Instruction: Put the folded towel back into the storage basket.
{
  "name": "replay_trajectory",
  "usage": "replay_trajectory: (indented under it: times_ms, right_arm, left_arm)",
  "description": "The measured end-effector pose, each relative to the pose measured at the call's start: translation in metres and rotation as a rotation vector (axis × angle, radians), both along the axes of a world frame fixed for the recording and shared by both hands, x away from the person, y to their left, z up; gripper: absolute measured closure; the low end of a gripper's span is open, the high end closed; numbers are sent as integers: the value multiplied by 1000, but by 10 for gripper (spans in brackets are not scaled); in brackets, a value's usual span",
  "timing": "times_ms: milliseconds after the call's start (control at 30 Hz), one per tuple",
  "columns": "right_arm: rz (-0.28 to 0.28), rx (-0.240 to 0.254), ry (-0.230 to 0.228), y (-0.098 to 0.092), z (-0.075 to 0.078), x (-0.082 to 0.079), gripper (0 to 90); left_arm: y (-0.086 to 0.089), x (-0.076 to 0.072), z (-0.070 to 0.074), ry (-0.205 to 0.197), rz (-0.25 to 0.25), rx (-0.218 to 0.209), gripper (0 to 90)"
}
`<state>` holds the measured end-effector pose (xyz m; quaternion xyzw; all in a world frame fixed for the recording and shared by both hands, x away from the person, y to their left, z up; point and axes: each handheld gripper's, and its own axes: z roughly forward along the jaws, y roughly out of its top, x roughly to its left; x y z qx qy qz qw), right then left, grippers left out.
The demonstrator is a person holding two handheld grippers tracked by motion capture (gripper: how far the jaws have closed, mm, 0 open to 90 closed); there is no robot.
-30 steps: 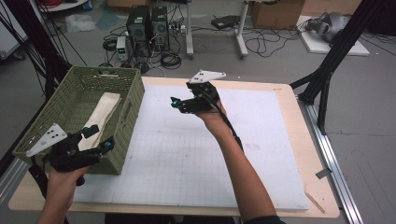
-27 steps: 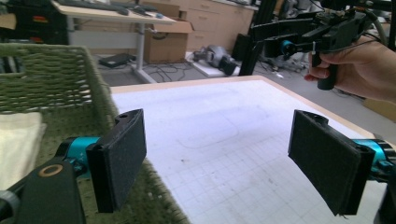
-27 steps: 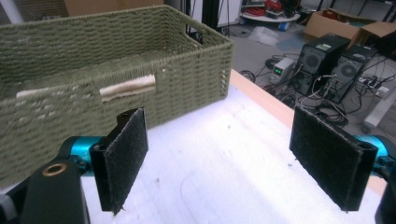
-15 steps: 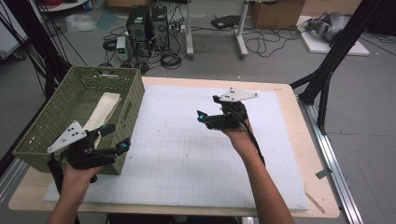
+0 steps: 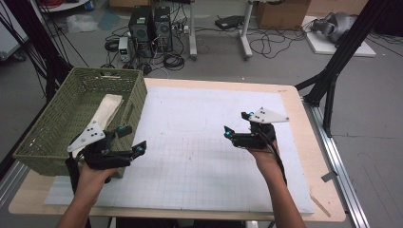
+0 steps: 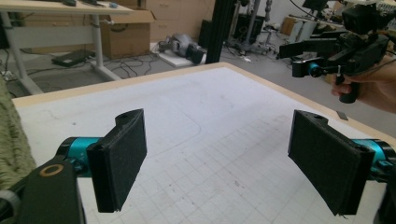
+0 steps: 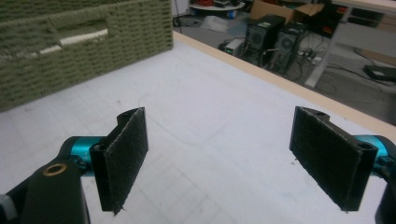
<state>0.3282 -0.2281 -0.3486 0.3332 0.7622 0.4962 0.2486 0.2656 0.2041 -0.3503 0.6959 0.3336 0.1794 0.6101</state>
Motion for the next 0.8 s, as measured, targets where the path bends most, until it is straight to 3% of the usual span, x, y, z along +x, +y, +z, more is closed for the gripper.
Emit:
replay_trajectory:
  times_ms: [167,267,467,800]
  right_arm:
    - [-59,-12,5,-21,-15,-15,183]
    - [-75,-15,-7,-28,-19,-19,183]
    - [-118,-13,-5,-43,-33,-33,183]
    - [-159,-5,19,-62,-56,-50,183]
  left_arm:
    - [-9,5,-6,-13,-37,-12,201]
    - [-17,7,-10,-55,-45,-13,197]
    - [-31,12,-22,-38,-85,-11,197]
    - [-43,15,-37,-20,-87,-6,198]
